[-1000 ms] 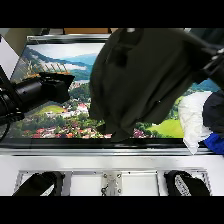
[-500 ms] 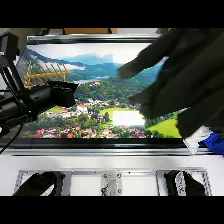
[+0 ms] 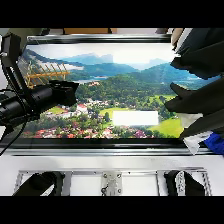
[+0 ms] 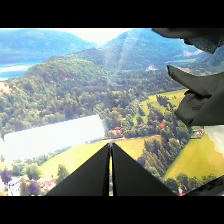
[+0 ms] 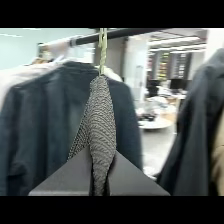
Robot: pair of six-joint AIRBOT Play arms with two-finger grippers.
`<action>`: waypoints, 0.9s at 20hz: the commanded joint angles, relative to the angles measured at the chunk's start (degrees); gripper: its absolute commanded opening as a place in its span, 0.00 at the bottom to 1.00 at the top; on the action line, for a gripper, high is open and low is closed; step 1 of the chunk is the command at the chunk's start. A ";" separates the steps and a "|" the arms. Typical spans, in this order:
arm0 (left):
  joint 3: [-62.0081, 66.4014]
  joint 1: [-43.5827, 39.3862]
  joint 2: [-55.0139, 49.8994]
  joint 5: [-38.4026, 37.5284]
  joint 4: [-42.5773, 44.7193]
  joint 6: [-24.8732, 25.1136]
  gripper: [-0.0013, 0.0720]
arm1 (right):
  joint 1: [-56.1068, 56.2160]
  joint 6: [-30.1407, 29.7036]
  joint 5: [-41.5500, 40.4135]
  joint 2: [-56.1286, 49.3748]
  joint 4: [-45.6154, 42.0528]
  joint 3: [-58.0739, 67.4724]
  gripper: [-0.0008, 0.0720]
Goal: Fold the clothes and pants, and hang the long-sleeved shirts on hangers.
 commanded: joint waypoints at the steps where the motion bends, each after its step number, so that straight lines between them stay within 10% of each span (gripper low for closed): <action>1: -0.02 0.04 -0.02 0.15 0.02 0.00 0.04 | -0.11 0.00 -6.78 -5.22 -4.46 5.25 0.02; 18: -0.02 0.02 0.04 0.04 -0.02 0.00 0.04 | -6.27 0.26 -9.14 -33.83 -8.20 39.80 0.02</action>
